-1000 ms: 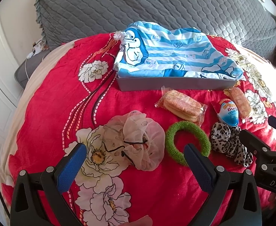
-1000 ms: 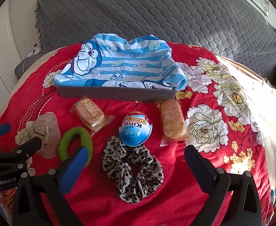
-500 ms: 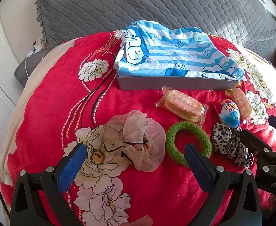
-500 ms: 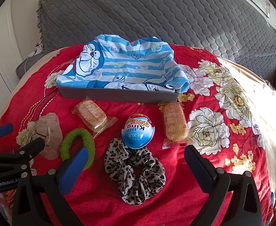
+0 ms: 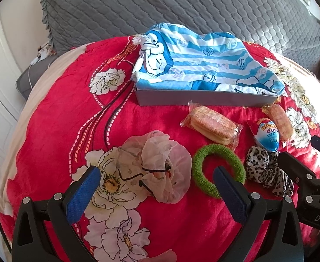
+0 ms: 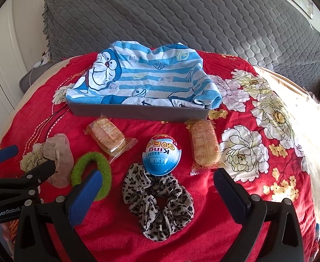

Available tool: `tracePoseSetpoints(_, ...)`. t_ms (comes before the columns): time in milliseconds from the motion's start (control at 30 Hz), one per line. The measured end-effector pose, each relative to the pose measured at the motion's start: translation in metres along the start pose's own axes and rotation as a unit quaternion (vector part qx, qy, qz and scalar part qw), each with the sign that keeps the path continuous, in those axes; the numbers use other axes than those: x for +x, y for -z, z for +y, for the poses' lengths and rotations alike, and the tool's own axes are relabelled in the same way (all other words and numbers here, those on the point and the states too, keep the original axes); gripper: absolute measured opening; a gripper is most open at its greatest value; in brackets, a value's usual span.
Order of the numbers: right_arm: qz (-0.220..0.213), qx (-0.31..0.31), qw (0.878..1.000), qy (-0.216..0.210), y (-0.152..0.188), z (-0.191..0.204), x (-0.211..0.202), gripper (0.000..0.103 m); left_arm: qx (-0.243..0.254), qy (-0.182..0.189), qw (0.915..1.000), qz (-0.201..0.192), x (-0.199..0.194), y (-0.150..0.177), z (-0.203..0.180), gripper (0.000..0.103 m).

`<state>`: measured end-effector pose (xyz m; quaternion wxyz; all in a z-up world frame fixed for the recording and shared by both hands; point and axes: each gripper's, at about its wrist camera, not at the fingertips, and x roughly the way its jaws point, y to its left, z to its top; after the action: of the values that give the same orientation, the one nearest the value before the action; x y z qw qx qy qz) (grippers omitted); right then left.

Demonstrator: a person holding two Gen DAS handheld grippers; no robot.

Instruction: Organize objects

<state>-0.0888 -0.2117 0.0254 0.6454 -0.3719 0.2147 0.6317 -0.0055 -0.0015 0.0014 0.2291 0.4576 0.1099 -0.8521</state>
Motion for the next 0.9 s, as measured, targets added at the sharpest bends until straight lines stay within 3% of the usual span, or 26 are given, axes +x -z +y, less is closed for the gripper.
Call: tracePoseSetpoints(900, -0.009, -0.025, 1.0, -0.017, -0.014, -0.006, 0.018, 0.103, -0.05, -0.027, 0.9982, 0.016, 0.027, -0.005, 0.001, 0.103)
